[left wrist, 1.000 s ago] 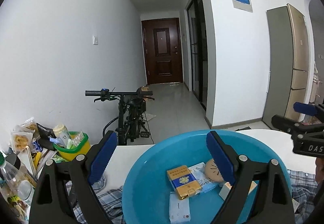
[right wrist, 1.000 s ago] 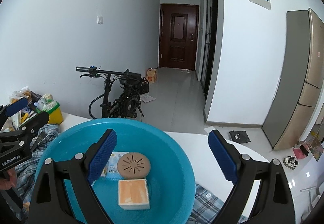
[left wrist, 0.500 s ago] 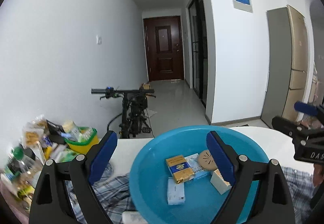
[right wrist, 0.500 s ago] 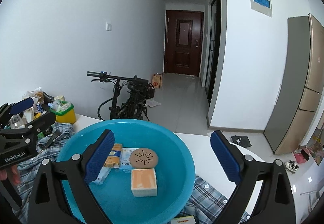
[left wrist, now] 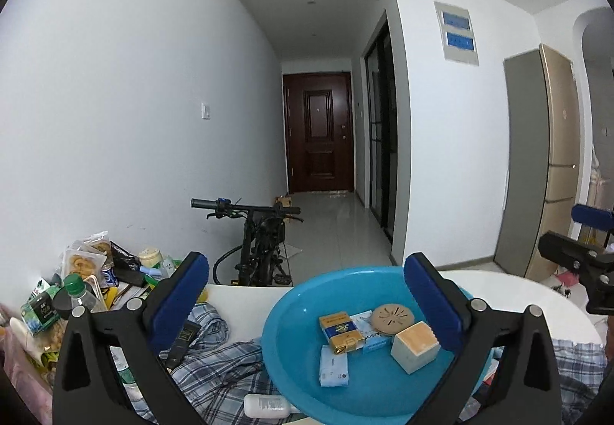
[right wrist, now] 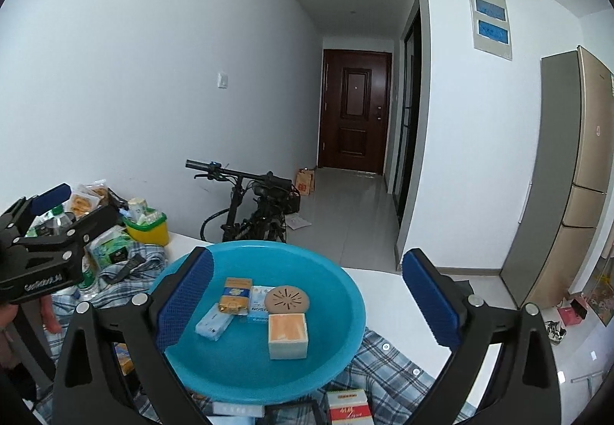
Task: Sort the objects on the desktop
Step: 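Lift both open tools up and back away from the basin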
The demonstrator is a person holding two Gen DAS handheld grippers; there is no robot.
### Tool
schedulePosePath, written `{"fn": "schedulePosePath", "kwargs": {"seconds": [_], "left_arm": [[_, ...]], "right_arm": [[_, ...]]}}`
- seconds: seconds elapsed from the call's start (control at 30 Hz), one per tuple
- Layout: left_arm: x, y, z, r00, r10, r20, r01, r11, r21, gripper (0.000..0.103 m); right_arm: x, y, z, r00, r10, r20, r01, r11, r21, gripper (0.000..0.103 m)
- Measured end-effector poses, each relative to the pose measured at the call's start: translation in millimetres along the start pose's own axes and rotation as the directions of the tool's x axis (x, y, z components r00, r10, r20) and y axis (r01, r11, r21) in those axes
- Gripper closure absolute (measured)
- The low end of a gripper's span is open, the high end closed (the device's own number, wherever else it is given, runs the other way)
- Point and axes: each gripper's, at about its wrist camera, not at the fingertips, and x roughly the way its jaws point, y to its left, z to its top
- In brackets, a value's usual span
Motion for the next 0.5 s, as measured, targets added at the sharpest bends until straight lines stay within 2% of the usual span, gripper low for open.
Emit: {"fn": "schedulePosePath", "kwargs": {"seconds": [0.13, 0.27, 0.4, 0.5], "left_arm": [[-22, 11, -1, 0.996, -0.047, 0.076, 0.051, 0.997, -0.054, 0.000], [-34, 13, 0, 0.997, -0.037, 0.069, 0.039, 0.999, -0.037, 0.000], [-46, 15, -3, 0.995, -0.076, 0.069, 0.079, 0.996, -0.046, 0.000], [-53, 15, -9, 0.996, -0.045, 0.072, 0.048, 0.998, -0.039, 0.000]], "right_arm": [[-16, 4, -5, 1.000, 0.009, 0.016, -0.009, 1.000, -0.012, 0.003], [-22, 6, -8, 1.000, 0.025, 0.006, -0.025, 1.000, -0.017, 0.002], [-32, 3, -12, 0.999, 0.023, 0.025, -0.023, 1.000, -0.003, 0.002], [-39, 5, -17, 0.999, 0.012, 0.048, -0.011, 1.000, -0.023, 0.002]]}}
